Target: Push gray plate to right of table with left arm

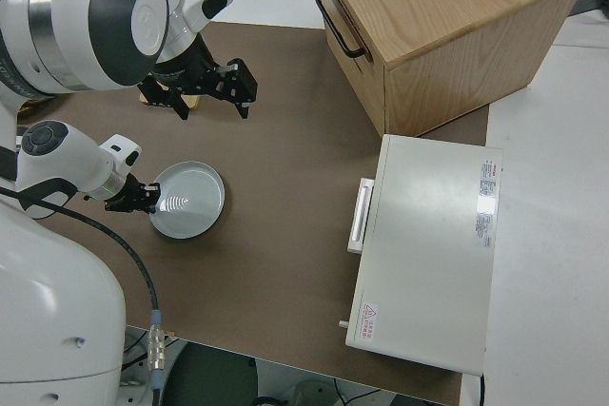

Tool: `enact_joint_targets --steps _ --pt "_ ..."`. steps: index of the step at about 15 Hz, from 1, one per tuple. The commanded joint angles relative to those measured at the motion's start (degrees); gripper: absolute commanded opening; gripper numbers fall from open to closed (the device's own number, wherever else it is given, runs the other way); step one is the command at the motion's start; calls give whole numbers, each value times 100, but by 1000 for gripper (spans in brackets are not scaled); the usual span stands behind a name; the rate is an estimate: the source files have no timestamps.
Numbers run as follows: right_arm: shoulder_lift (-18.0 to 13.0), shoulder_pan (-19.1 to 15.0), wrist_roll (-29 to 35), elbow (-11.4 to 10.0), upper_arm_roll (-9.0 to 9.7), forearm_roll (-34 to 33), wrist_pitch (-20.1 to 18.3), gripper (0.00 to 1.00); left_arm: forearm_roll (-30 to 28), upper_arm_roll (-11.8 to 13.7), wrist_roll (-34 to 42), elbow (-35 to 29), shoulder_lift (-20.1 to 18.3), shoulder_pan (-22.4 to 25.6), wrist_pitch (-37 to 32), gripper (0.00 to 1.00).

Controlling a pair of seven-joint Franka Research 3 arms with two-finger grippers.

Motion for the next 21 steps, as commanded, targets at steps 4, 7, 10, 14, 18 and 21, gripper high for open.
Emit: enact_joint_targets --steps 4,7,10,14,18,21 --pt "-17 -113 74 50 96 33 -89 983 318 42 -411 369 412 -262 -176 430" --pt "-17 -113 74 50 88 33 -89 983 345 59 -183 439 333 -235 -341 991" --pt "-17 -113 74 50 96 33 -89 983 353 77 -112 571 245 -218 -782 995" --pt "-17 -113 74 50 96 33 -89 983 353 112 -165 571 -71 -209 -826 995" --pt "-17 -113 74 50 88 33 -89 983 353 165 203 580 -615 -147 -1396 995" --pt "-17 -113 74 50 87 33 -89 983 353 200 528 851 -967 46 -2088 995"
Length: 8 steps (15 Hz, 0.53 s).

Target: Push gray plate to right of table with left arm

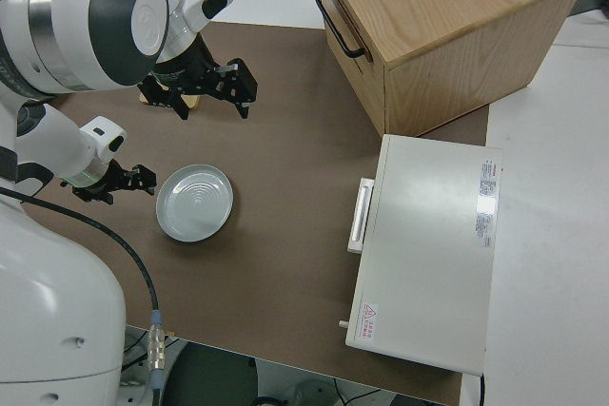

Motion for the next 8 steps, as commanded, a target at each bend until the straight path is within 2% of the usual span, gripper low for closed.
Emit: enact_joint_targets --steps 1,4,8 --pt "-17 -113 74 50 96 25 -89 983 84 55 584 379 -447 287 -1057 995" --pt "-17 -113 74 50 88 33 -89 983 14 81 1365 1188 -439 883 -1971 995" --pt "-17 -113 74 50 96 33 -89 983 -47 90 2814 1629 -710 1946 -2939 995"
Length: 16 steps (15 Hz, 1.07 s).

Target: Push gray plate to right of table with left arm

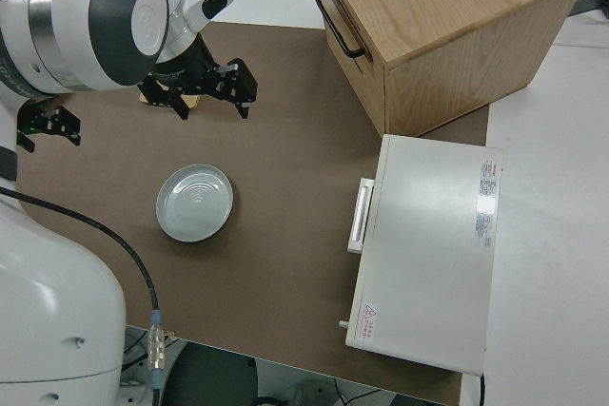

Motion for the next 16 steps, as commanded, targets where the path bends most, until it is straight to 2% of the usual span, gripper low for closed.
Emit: enact_joint_targets --steps 1,3,6,8,13,16 --pt "-17 -113 74 50 88 33 -89 983 -105 -26 1406 316 -280 993 -710 995" --pt "-17 -113 74 50 96 25 -89 983 -237 -17 2346 324 -439 1652 -850 995" --pt "-17 -113 74 50 96 33 -89 983 -237 -17 3498 438 -642 2383 -1106 995" --pt "-17 -113 74 50 88 33 -89 983 -255 -9 3782 622 -651 2630 -1254 995" --pt "-17 -113 74 50 96 25 -89 983 -158 35 4686 790 -642 2816 -1291 998" --pt "-17 -113 74 50 96 25 -89 983 -176 123 4829 790 -633 2842 -1230 995"
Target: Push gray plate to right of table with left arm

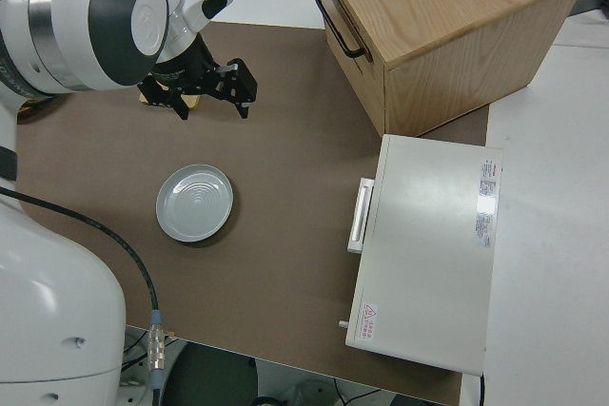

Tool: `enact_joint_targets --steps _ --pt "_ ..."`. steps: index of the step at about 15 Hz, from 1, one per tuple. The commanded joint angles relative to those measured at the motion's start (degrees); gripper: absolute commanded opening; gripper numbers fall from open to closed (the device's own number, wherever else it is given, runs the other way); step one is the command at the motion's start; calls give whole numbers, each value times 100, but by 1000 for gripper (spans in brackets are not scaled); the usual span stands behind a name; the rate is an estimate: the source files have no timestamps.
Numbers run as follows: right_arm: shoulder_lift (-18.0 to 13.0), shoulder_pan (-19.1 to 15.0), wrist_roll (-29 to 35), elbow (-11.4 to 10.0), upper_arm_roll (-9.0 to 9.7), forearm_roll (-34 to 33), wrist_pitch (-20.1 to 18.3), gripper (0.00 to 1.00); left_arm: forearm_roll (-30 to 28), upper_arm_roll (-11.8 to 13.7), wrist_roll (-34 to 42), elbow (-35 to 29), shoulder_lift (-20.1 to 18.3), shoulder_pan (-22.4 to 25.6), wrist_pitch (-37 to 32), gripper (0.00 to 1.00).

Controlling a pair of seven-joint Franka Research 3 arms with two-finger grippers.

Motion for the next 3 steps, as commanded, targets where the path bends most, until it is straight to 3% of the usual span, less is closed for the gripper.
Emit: enact_joint_targets --steps 1,3 --pt "-17 -113 74 50 96 33 -89 983 -18 40 236 156 71 56 -65 998" --pt "-17 -113 74 50 96 25 -89 983 -18 40 228 200 98 56 -47 998"
